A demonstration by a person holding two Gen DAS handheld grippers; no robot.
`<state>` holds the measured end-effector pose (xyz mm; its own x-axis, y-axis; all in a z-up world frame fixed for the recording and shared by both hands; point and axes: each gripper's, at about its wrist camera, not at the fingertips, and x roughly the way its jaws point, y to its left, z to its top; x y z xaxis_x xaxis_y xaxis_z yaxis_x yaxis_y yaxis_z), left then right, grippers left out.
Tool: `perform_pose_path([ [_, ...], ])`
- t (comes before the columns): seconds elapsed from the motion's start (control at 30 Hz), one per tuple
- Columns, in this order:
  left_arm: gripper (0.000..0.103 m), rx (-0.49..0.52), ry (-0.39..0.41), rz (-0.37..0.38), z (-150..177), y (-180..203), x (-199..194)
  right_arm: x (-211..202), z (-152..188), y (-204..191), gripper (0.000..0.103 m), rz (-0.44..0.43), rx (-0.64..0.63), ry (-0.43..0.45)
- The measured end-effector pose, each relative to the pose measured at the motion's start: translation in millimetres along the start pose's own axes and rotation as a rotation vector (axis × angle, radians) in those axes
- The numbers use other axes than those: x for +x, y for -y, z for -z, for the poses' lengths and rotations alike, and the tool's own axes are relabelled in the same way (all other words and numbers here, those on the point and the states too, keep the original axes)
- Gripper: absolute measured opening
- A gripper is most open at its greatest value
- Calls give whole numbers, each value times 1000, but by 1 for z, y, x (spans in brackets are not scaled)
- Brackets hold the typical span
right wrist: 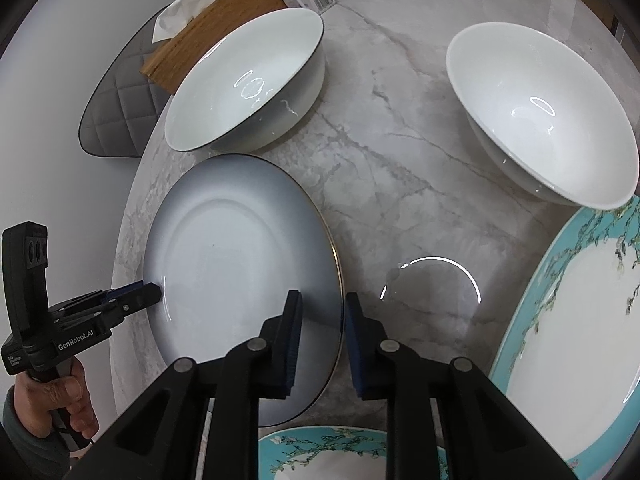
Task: Organize plates and bowls
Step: 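Close the left gripper on the grey plate rim while the right gripper closes beside it, then lift and carry the grey plate with both grippers toward the table edge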
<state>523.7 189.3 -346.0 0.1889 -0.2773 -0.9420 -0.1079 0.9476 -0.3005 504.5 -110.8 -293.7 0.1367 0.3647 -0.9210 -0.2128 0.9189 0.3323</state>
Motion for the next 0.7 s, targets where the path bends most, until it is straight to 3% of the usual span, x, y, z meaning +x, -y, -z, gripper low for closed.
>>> perform_pose_path([
  [0.7, 24, -13, 24, -6, 18, -5, -40, -20, 7, -14, 23, -14, 34, -1],
])
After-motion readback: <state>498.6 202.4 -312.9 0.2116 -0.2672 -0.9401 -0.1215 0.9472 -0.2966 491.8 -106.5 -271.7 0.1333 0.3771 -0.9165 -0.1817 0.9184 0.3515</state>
